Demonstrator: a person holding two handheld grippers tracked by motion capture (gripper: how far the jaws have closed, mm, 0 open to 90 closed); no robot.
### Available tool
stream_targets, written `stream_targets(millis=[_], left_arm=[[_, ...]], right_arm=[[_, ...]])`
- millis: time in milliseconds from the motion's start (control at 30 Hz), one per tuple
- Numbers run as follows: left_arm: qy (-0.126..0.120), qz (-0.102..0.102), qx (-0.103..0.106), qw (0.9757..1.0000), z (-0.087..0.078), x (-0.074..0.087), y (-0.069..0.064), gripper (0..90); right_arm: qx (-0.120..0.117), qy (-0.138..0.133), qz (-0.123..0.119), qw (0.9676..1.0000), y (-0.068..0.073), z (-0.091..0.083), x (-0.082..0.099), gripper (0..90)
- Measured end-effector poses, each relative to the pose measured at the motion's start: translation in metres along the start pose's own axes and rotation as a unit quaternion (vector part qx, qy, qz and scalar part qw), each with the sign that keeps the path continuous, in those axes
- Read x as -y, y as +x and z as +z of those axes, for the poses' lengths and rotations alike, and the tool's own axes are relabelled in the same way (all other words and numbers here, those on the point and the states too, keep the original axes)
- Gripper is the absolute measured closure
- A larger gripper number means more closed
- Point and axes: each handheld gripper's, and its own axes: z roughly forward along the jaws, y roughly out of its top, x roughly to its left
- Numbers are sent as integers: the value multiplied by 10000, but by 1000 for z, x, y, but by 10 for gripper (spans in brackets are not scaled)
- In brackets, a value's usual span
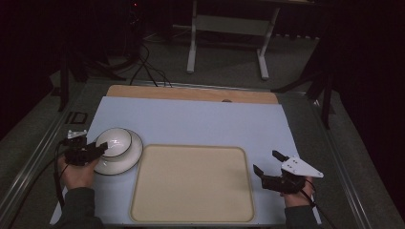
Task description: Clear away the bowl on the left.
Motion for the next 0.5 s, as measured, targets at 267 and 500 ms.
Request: stream_targets(millis=[267, 500], left_arm=[[160, -15, 14, 9999, 7, 0, 0, 620], [219, -104, 72, 9997, 8, 0, 1, 678]], right_arm=[[-3, 10, -25, 10000, 0, 1, 0, 134], [8, 16, -51, 10000, 1, 0, 0, 133]])
